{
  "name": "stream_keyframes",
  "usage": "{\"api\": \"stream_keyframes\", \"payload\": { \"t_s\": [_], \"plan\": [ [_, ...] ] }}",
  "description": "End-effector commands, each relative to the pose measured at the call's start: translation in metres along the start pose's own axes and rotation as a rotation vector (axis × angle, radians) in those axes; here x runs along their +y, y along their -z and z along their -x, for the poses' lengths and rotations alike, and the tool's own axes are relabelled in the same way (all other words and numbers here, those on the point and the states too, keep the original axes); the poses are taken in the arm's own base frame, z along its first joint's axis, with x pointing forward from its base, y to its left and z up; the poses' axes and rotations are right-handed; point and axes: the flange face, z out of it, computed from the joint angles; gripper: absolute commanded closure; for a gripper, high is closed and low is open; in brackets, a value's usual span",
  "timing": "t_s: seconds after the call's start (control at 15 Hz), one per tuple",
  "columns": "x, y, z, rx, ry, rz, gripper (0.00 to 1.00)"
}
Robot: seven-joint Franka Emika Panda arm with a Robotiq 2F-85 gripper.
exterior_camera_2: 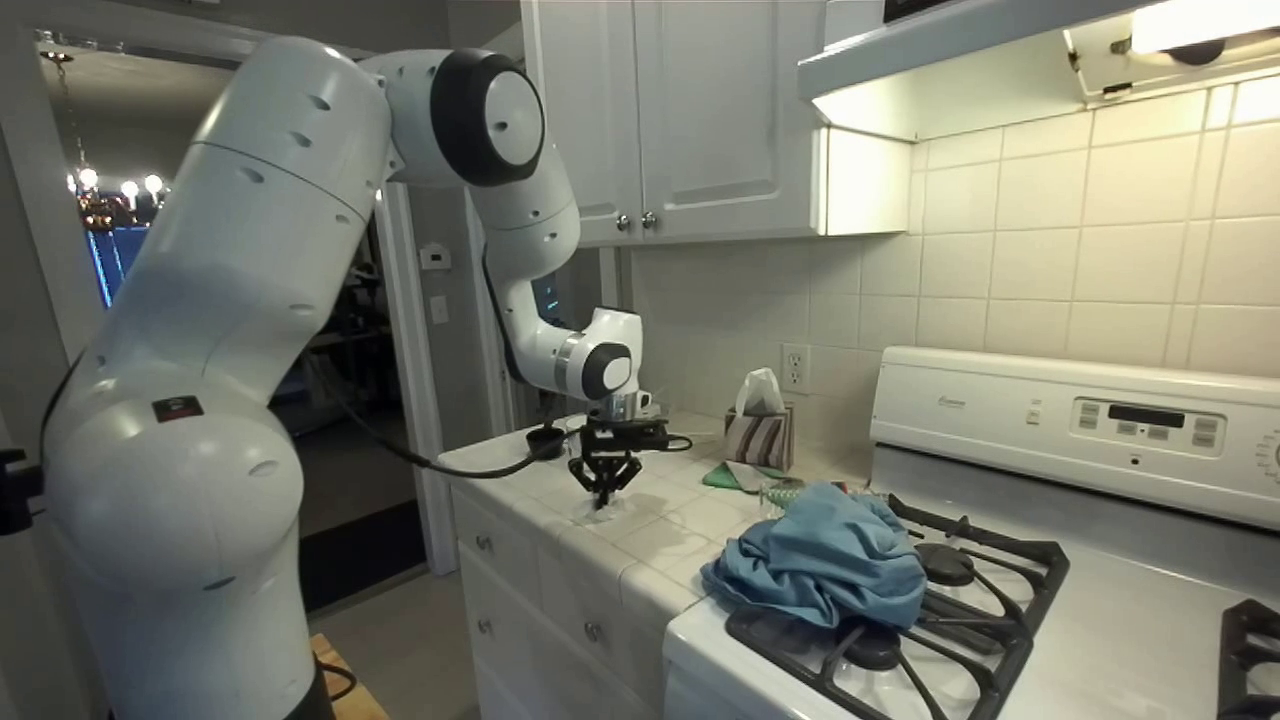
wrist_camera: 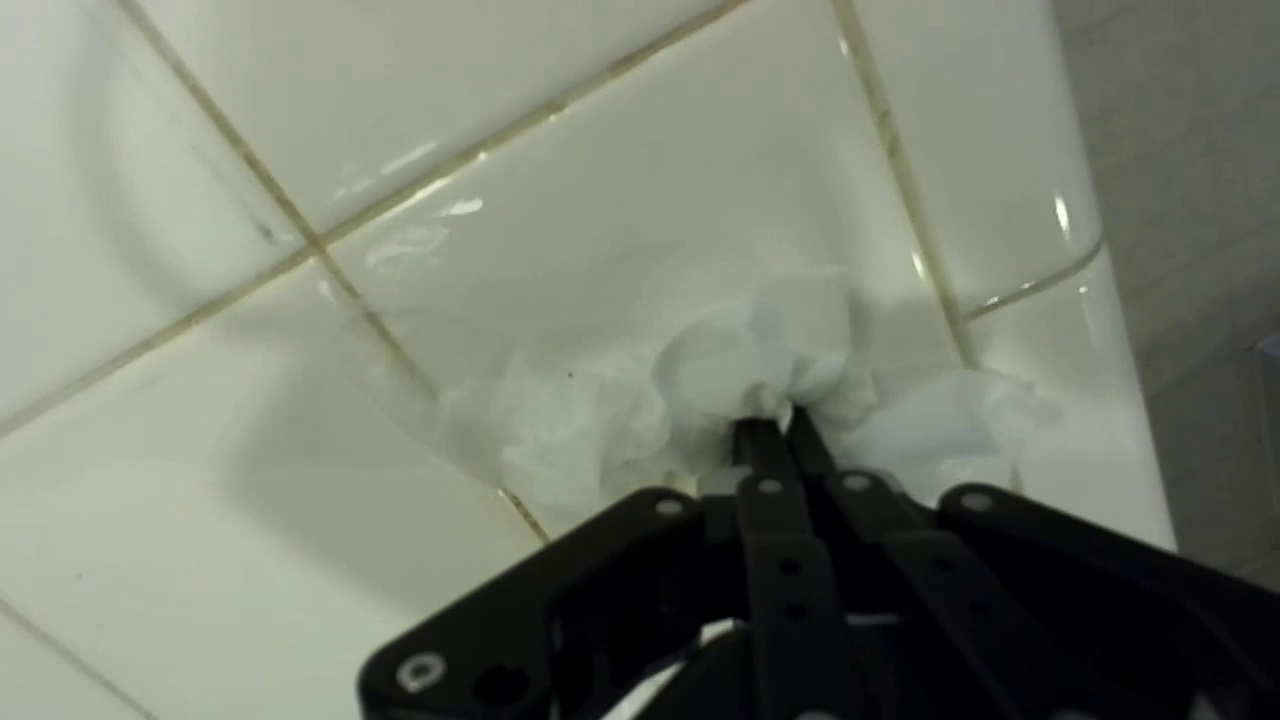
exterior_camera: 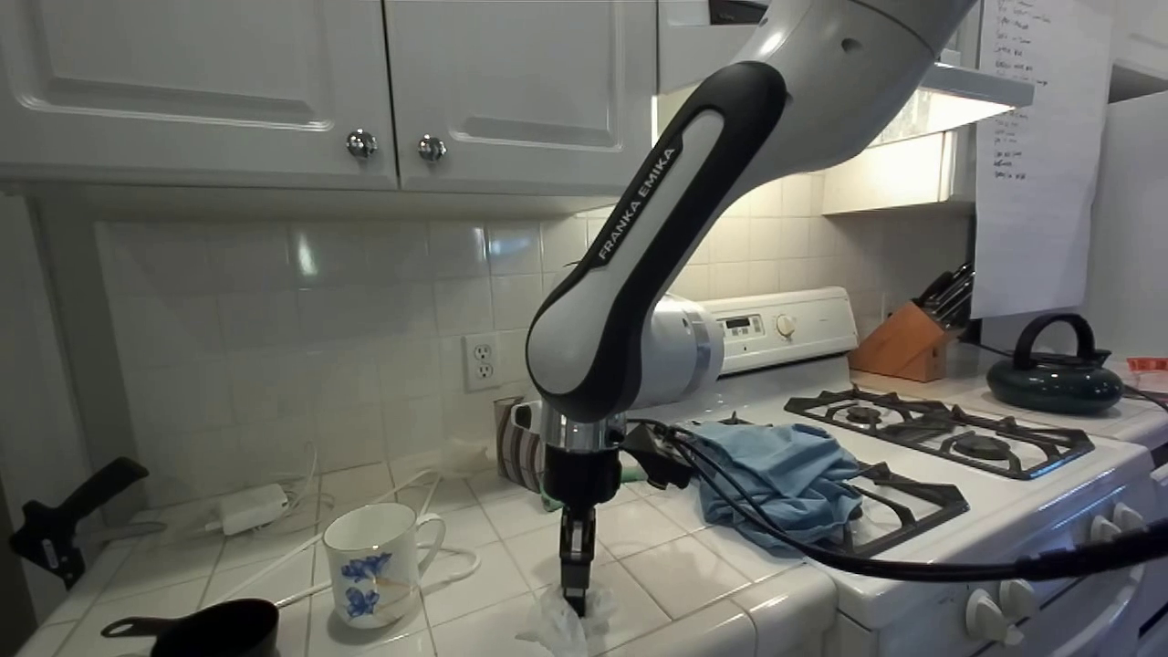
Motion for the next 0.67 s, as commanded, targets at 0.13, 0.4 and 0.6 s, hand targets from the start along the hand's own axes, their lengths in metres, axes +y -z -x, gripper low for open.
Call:
{"api": "stream_keyframes", "payload": {
  "t_s": [0.13,0.4,0.6],
  "plan": [
    [0.002,-0.021,-0.048,0.020,0.077,0.007,1.00],
    [0.033,-0.025,-0.052,0.012,0.008,0.062,1.00],
    [0.068,-0.019,-0.039,0.016,-0.111,0.129,1.00]
  ]
}}
